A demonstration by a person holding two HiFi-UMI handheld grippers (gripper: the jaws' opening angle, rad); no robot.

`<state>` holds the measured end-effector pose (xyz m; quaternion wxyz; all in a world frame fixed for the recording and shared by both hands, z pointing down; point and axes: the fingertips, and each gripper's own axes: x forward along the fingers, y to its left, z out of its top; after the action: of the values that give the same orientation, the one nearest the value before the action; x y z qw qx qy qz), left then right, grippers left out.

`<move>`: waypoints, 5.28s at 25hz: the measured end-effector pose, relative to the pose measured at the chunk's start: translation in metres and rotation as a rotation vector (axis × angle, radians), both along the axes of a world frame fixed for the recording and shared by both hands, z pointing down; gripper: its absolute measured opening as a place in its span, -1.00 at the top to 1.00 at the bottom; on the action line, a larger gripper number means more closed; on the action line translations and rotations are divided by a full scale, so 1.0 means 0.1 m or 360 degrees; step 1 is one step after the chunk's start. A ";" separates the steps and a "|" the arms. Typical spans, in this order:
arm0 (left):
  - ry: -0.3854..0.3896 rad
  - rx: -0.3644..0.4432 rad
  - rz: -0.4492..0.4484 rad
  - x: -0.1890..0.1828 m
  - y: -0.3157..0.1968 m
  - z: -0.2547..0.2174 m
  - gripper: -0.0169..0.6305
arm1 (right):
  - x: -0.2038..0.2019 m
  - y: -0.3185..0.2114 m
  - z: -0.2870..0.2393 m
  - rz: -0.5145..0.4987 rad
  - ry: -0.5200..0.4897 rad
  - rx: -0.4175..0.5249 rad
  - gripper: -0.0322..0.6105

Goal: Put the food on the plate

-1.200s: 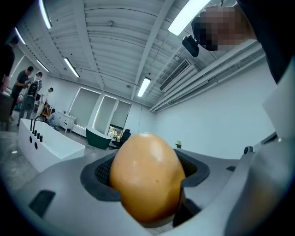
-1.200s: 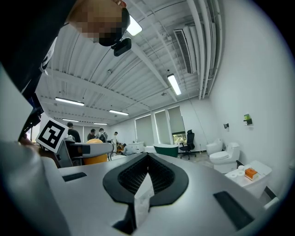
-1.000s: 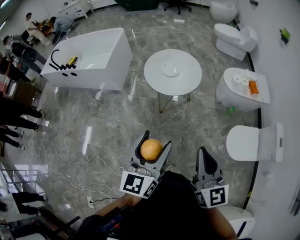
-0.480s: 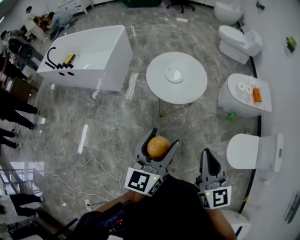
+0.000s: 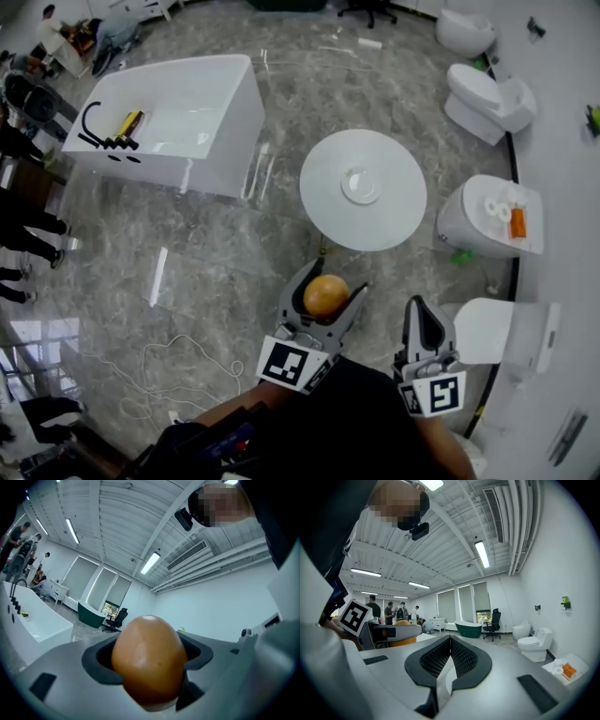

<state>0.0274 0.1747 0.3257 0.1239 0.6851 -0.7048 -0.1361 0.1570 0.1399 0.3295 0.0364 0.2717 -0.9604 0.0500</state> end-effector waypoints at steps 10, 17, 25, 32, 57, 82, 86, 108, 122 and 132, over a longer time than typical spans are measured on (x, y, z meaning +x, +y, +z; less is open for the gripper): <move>0.0050 -0.0001 -0.0191 -1.27 -0.50 0.05 -0.05 | -0.87 -0.57 0.11 -0.0047 0.0035 -0.0062 0.88; 0.0085 -0.0016 -0.0207 -1.61 -0.75 0.11 -0.05 | -1.11 -0.99 0.26 0.0020 0.0172 -0.0106 0.88; 0.0070 -0.0029 -0.0270 -1.84 -0.93 0.18 -0.05 | -1.04 -1.34 0.34 0.0100 0.0203 -0.0149 0.88; 0.0062 -0.0109 -0.0337 -1.65 -1.08 0.32 -0.05 | -0.90 -1.68 0.37 0.0058 0.0167 -0.0144 0.88; -0.0003 -0.0318 0.0078 -1.00 -2.14 0.85 -0.05 | -1.32 -1.90 0.20 -0.0260 0.0040 -0.0114 0.88; -0.0066 -0.0798 0.0431 -1.15 -2.99 2.81 -0.05 | -1.22 -2.55 0.20 0.0161 0.0060 -0.0042 0.88; -0.0048 -0.0903 0.0498 -1.10 -3.06 3.17 -0.05 | -1.11 -2.62 0.21 0.0220 0.0086 -0.0052 0.88; 0.0010 -0.1136 0.0686 -1.03 -3.46 4.10 -0.05 | -1.64 -2.55 0.84 0.0031 0.0169 -0.0219 0.88; -0.0202 -0.1276 0.0797 -0.89 -3.54 4.50 -0.05 | -1.24 -2.45 0.91 0.0143 0.0216 -0.0235 0.88; -0.0353 -0.1341 0.0908 -0.71 -3.50 4.59 -0.11 | -0.86 -2.46 0.91 0.0362 0.0305 -0.0207 0.88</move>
<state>-0.0434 -0.1757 0.7851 0.3457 0.7510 -0.4925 0.2719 0.0711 -0.1065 0.4209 0.1395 0.3792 -0.9103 0.0897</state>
